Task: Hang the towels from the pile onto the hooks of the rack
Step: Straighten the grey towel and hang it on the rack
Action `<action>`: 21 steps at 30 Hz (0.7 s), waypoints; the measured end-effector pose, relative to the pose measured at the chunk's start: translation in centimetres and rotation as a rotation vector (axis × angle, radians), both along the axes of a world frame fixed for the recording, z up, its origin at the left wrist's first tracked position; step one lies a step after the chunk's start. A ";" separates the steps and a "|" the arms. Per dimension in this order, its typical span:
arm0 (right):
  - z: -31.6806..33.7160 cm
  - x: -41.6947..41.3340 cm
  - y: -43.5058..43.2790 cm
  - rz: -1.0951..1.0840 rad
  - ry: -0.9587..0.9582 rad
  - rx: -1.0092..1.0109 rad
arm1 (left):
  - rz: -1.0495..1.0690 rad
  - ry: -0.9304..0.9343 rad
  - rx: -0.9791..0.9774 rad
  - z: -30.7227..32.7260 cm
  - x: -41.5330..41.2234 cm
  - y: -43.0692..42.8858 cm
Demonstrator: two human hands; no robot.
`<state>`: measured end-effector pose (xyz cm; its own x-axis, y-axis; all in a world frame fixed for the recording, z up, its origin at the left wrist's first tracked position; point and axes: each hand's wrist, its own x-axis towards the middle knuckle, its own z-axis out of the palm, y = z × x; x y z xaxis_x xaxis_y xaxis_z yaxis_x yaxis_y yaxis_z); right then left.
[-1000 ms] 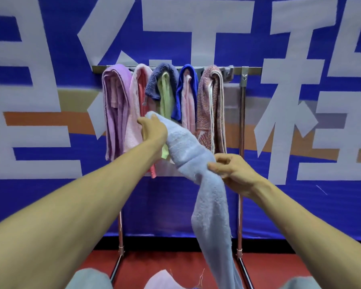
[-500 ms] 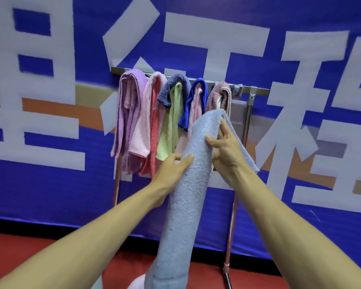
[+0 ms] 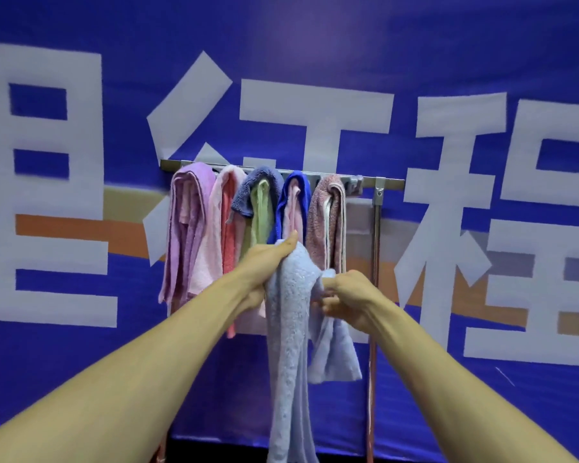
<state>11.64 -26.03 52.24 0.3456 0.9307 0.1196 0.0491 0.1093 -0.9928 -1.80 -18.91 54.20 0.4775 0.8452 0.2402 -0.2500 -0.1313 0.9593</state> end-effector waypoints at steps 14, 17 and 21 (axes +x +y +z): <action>4.3 5.1 3.9 0.308 0.161 0.260 | 0.261 0.579 0.667 10.9 4.5 1.0; 4.7 5.3 5.6 0.435 0.186 0.257 | 0.298 0.612 0.729 11.4 5.4 3.2; 5.5 7.1 7.6 0.566 0.229 0.190 | 0.362 0.591 0.637 10.9 7.8 6.4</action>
<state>18.75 -18.45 57.73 -0.1575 0.9465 0.2817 -0.2787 0.2310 -0.9322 5.95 -12.48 65.08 0.4036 0.7590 0.5109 0.4133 -0.6494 0.6383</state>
